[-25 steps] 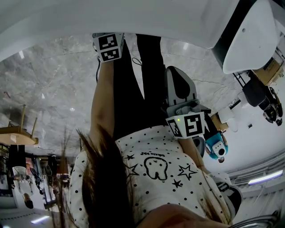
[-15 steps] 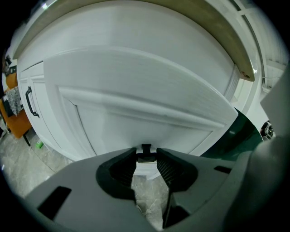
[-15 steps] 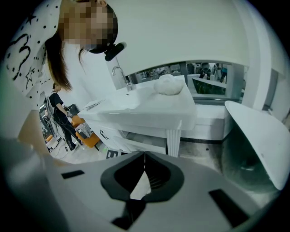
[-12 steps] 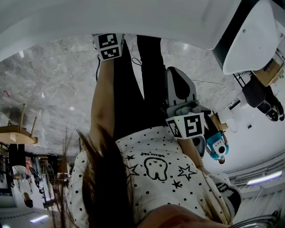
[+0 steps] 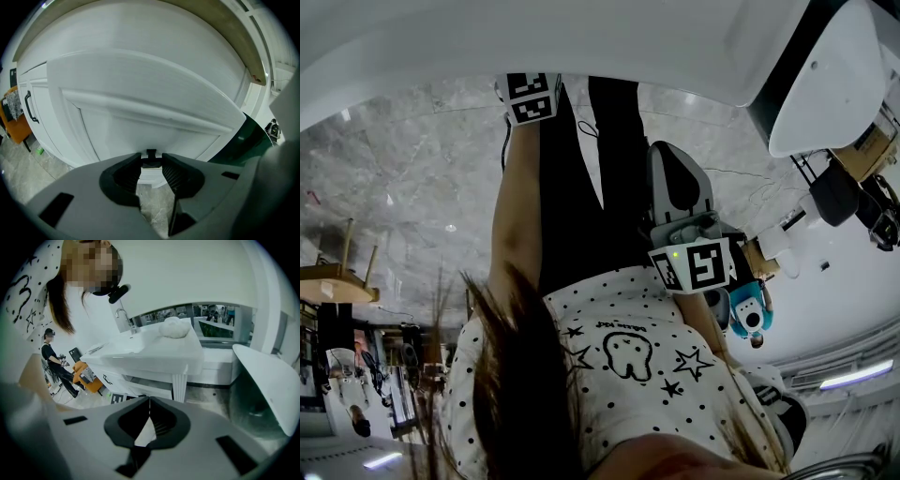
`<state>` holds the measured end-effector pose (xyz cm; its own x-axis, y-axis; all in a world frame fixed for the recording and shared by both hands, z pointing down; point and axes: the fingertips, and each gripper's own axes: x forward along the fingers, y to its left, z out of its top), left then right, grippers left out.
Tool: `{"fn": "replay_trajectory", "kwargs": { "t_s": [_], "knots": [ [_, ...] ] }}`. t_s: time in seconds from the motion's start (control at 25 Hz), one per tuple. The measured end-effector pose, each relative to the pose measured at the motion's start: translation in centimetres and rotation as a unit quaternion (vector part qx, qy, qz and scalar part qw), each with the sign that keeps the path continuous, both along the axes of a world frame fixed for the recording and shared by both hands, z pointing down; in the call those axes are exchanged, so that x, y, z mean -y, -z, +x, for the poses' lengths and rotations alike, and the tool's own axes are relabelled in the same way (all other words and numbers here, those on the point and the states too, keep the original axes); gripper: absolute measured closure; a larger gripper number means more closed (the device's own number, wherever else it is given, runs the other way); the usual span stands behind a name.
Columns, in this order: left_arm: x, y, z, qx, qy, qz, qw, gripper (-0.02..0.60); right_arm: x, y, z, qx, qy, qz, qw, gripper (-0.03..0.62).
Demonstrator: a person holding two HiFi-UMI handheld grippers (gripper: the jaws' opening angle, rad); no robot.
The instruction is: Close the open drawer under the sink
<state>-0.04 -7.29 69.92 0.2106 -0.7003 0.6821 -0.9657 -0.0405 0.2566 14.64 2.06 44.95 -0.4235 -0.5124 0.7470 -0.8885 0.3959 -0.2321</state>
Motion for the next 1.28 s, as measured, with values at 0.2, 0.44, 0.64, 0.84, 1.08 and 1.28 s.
{"fn": "replay_trajectory", "kwargs": {
  "t_s": [0.2,0.44,0.64,0.84,1.08,1.28],
  "knots": [
    [0.5,0.1,0.0,-0.001,0.002,0.003,1.0,0.439,0.1,0.0,0.0,0.0,0.0,-0.001,1.0,0.58],
    [0.8,0.3,-0.1,-0.001,0.005,0.006,1.0,0.439,0.0,0.1,0.0,-0.001,0.0,-0.001,1.0,0.58],
    [1.1,0.2,-0.1,-0.002,0.007,0.008,0.9999,0.439,0.0,0.0,0.1,-0.002,0.001,0.0,1.0,0.58],
    [1.8,0.3,-0.1,-0.004,0.008,0.013,0.9999,0.439,0.0,0.1,0.2,-0.003,0.001,0.001,1.0,0.58],
    [2.1,0.4,-0.3,-0.003,0.009,0.014,0.9999,0.439,0.0,0.1,0.1,-0.002,0.001,0.0,1.0,0.58],
    [2.2,0.4,-0.3,-0.003,0.009,0.014,0.9998,0.439,0.0,0.0,0.0,-0.002,0.0,0.0,1.0,0.58]
  ]
}}
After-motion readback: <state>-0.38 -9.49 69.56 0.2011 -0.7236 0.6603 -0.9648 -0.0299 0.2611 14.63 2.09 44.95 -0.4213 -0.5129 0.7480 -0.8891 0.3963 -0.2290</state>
